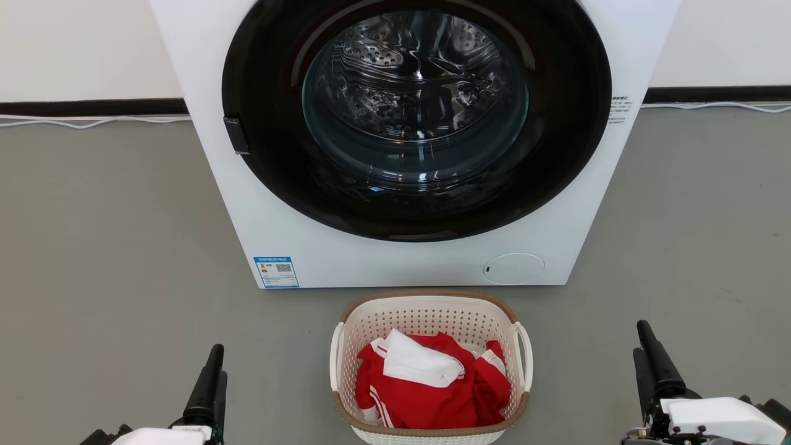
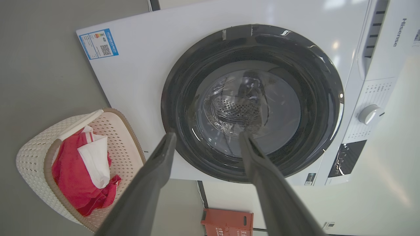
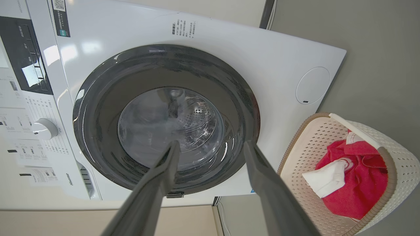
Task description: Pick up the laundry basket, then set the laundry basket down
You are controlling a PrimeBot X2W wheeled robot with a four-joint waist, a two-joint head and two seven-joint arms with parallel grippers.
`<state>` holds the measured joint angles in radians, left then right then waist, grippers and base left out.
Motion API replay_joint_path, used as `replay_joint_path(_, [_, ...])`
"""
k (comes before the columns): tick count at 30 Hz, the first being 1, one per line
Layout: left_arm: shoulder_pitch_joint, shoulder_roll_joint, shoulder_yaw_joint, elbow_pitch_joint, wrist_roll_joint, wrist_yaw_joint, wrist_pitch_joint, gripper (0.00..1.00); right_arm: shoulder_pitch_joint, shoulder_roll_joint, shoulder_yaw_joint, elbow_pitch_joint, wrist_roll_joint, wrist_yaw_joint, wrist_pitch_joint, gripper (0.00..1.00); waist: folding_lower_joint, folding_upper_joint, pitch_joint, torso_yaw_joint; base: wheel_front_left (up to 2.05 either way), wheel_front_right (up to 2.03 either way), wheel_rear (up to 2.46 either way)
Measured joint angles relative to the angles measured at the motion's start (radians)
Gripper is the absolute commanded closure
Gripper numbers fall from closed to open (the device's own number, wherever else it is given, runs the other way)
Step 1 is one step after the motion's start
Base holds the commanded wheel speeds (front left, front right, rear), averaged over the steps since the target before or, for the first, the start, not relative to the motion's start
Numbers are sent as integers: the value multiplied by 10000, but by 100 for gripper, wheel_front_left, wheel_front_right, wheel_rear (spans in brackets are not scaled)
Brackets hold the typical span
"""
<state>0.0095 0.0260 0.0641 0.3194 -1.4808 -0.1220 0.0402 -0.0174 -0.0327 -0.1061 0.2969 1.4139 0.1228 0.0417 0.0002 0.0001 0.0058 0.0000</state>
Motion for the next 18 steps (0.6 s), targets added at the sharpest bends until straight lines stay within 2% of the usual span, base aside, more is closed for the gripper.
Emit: replay_joint_path(18, [-1, 12, -94, -71, 2334, 48, -468, 0, -6, -4, 286, -380, -3260, 0, -456, 0, -1, 0, 15, 9, 0, 0, 0])
